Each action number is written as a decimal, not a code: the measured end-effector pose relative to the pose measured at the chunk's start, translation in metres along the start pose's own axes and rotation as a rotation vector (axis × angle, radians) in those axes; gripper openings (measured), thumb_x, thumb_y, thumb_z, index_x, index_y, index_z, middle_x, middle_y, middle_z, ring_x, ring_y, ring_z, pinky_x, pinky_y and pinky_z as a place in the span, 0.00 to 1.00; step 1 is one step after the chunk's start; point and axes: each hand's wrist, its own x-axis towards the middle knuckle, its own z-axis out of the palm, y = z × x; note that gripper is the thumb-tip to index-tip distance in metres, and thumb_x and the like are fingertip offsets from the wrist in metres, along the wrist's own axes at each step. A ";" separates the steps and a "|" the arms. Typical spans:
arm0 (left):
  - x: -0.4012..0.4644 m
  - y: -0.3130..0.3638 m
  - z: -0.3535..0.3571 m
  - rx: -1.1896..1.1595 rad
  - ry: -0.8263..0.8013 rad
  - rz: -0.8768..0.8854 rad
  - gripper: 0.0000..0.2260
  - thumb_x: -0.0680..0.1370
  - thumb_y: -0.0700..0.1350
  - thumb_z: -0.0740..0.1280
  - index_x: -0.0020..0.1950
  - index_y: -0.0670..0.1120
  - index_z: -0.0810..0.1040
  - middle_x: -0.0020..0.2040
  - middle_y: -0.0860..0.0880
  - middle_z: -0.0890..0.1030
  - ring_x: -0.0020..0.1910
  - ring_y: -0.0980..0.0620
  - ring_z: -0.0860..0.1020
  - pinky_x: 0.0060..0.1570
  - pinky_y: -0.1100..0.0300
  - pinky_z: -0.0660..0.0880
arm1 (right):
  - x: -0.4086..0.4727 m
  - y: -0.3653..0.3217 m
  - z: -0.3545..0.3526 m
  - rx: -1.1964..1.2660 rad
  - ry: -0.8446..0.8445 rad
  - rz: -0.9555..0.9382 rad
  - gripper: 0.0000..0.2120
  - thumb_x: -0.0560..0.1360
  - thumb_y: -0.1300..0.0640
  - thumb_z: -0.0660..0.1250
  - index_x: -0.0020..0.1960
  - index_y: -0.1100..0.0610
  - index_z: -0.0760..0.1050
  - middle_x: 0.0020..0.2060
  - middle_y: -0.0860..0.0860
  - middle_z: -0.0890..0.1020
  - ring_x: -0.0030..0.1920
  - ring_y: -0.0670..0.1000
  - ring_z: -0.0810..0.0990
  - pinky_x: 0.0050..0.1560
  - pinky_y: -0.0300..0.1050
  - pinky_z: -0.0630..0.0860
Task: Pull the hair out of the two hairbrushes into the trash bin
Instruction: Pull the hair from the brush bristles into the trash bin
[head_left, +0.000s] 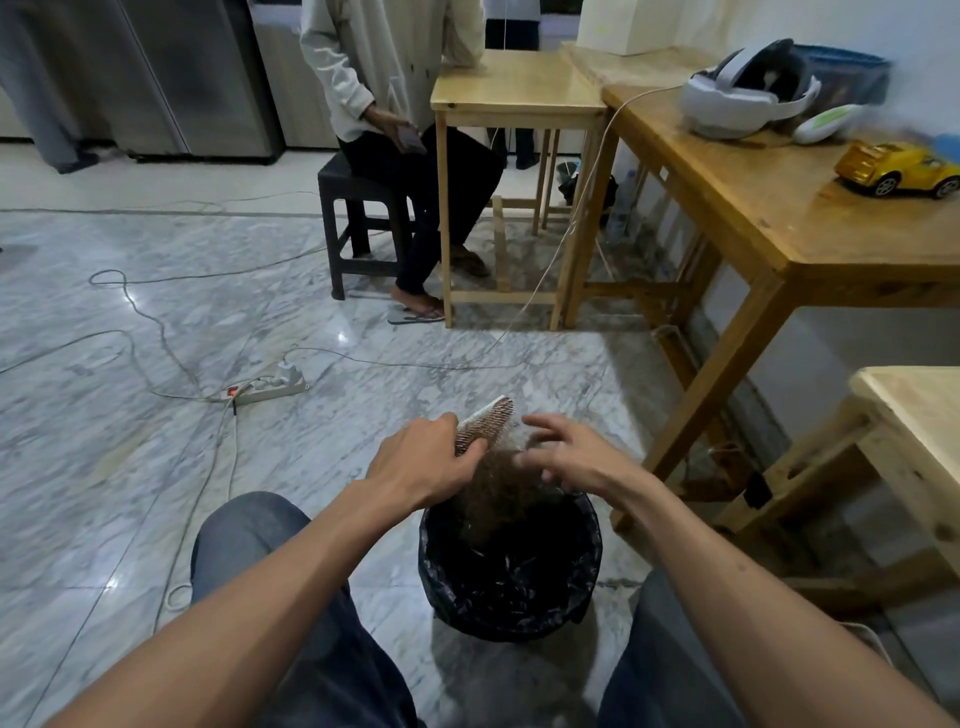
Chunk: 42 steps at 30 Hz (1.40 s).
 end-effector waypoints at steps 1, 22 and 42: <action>0.001 0.002 -0.001 -0.025 -0.005 -0.002 0.19 0.79 0.62 0.60 0.48 0.46 0.72 0.38 0.48 0.76 0.38 0.44 0.75 0.34 0.53 0.70 | 0.002 0.002 0.005 -0.029 -0.035 -0.029 0.25 0.75 0.54 0.75 0.71 0.50 0.76 0.60 0.50 0.83 0.41 0.47 0.82 0.40 0.45 0.79; 0.014 -0.004 0.000 -0.163 -0.088 -0.014 0.22 0.77 0.64 0.57 0.51 0.46 0.76 0.44 0.45 0.80 0.41 0.45 0.79 0.45 0.48 0.78 | -0.004 0.002 -0.008 -0.287 0.088 0.001 0.33 0.73 0.46 0.70 0.77 0.47 0.69 0.71 0.51 0.75 0.66 0.54 0.77 0.57 0.46 0.74; 0.008 -0.012 -0.009 -0.609 -0.144 -0.089 0.04 0.76 0.40 0.66 0.50 0.45 0.78 0.42 0.44 0.84 0.34 0.46 0.81 0.37 0.47 0.80 | 0.001 0.020 -0.016 -0.282 0.236 0.152 0.13 0.76 0.58 0.72 0.59 0.54 0.85 0.57 0.51 0.85 0.53 0.51 0.82 0.47 0.43 0.76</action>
